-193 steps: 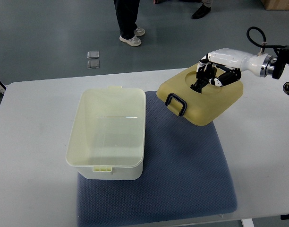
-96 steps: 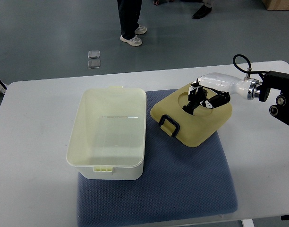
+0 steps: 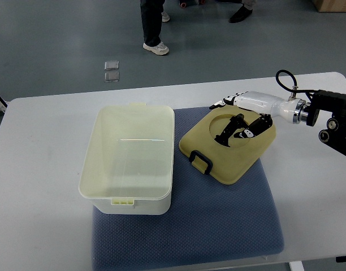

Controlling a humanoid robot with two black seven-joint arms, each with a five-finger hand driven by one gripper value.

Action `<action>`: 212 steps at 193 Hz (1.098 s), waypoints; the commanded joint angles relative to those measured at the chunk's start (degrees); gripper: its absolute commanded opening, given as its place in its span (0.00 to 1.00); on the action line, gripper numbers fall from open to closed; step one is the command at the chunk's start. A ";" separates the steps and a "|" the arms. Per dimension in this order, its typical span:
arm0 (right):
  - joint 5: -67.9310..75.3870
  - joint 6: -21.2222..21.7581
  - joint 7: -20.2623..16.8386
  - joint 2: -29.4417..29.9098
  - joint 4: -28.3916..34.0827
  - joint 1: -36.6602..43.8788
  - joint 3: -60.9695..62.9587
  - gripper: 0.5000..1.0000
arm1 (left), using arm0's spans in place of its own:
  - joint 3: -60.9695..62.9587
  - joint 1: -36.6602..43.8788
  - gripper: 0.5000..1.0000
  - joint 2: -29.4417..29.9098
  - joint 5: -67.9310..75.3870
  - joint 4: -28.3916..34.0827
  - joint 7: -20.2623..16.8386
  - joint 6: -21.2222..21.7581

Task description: Open white storage box with right hand

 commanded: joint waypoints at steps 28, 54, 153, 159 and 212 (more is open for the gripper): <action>9.99 0.52 0.47 -0.78 0.36 0.65 1.40 0.83 | 0.00 0.00 1.00 0.00 0.00 0.00 -0.01 0.00; 21.51 1.93 0.38 -0.78 0.36 1.35 5.27 0.84 | 0.00 0.00 1.00 0.00 0.00 0.00 -0.01 0.00; 79.51 7.29 -0.68 2.74 -7.64 -0.58 8.87 0.84 | 0.00 0.79 1.00 0.00 0.09 -0.62 0.08 -0.09; 81.01 7.29 -0.68 2.91 -7.90 -0.67 8.79 0.84 | -0.09 0.70 1.00 0.00 0.00 -0.62 0.08 -0.09; 93.49 7.29 -6.56 3.97 -10.37 -1.99 8.79 0.84 | -0.09 0.17 1.00 0.00 0.00 -0.09 0.08 0.00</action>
